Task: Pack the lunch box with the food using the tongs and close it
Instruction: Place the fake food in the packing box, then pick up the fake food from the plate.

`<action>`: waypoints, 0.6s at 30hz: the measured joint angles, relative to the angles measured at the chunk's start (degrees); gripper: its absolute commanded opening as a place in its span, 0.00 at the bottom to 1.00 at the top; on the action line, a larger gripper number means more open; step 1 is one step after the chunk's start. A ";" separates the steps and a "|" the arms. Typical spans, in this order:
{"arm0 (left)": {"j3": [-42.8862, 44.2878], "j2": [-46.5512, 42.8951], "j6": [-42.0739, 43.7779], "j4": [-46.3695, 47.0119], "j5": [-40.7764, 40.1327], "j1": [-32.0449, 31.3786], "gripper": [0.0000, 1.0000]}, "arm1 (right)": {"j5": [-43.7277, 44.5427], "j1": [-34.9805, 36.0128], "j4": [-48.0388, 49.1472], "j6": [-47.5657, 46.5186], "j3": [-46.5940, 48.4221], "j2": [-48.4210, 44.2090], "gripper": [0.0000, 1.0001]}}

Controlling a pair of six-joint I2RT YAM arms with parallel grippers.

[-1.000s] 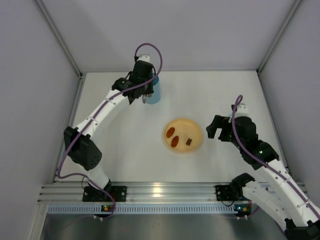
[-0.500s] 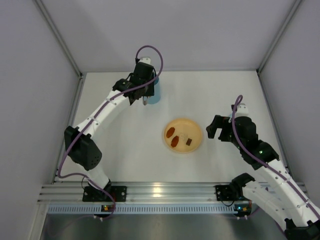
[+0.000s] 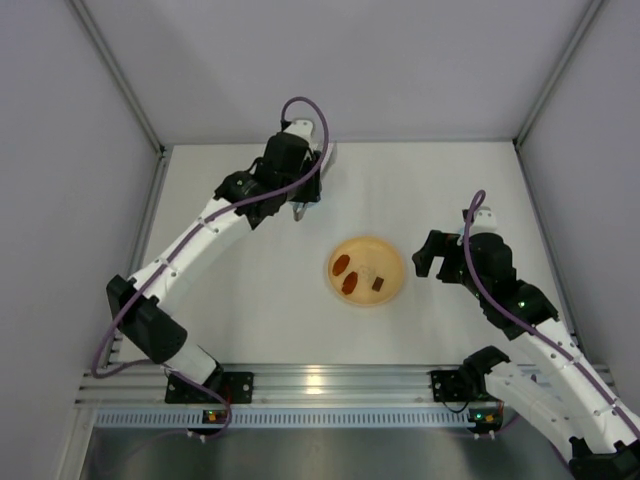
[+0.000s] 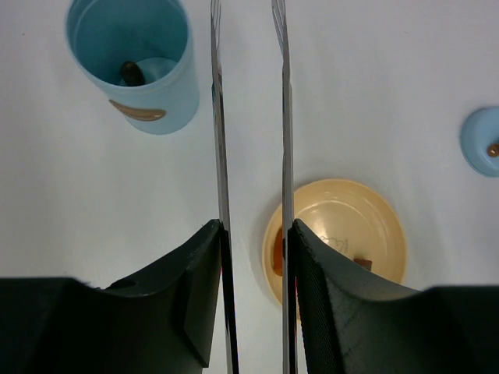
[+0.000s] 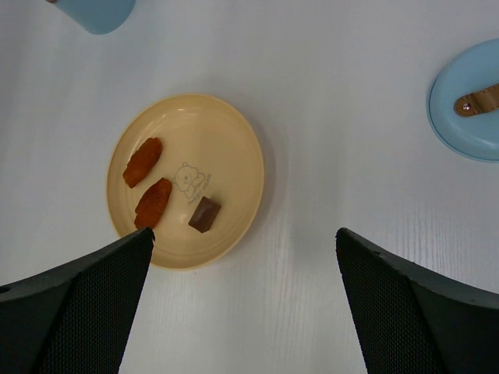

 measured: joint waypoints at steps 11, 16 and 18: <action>-13.73 -9.35 -0.92 2.27 -0.20 -17.49 0.47 | 0.04 0.00 0.00 0.00 0.00 0.00 0.99; -21.03 -9.46 -3.21 2.29 -1.27 -23.45 0.47 | 0.07 0.00 -0.07 0.00 0.00 0.00 0.98; -22.86 -9.46 -4.07 2.38 -1.62 -26.43 0.48 | 0.09 0.00 -0.13 0.00 0.00 0.00 0.98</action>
